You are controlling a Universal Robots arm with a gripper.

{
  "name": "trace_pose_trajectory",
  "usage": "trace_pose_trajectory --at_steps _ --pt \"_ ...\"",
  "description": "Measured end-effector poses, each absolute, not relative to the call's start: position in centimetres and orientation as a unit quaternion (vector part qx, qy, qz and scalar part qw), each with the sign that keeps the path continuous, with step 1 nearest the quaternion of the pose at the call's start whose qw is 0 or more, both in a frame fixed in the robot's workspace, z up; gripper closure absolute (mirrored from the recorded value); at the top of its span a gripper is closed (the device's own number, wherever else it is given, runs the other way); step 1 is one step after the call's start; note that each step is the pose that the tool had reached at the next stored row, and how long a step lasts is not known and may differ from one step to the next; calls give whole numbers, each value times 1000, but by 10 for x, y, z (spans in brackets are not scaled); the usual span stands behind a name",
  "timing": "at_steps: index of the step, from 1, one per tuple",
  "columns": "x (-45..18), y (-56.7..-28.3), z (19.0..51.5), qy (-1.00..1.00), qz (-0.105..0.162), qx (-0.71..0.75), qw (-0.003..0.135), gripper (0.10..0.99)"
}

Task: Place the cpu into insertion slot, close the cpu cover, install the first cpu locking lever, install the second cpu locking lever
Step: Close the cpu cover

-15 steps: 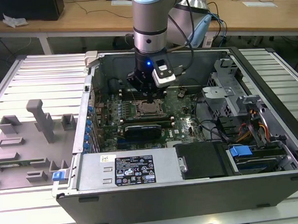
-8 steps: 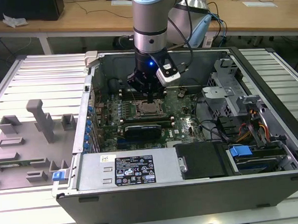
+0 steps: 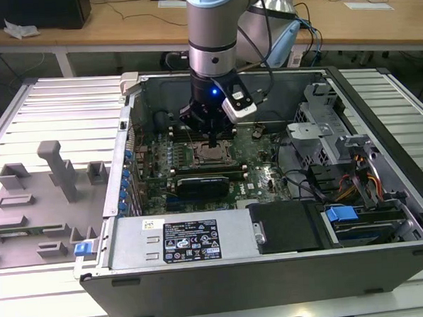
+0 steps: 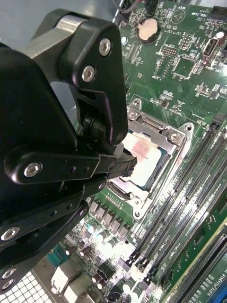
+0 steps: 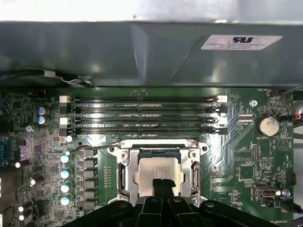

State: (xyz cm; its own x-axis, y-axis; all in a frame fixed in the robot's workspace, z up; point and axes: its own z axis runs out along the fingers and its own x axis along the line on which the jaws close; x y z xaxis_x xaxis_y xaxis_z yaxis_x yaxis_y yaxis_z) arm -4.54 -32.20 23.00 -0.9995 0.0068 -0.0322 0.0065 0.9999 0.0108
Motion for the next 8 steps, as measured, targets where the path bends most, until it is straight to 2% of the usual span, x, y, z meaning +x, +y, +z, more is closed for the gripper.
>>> trace_pose_trajectory --at_steps 8 --pt "-45 -322 236 1000 4 3 16 980"
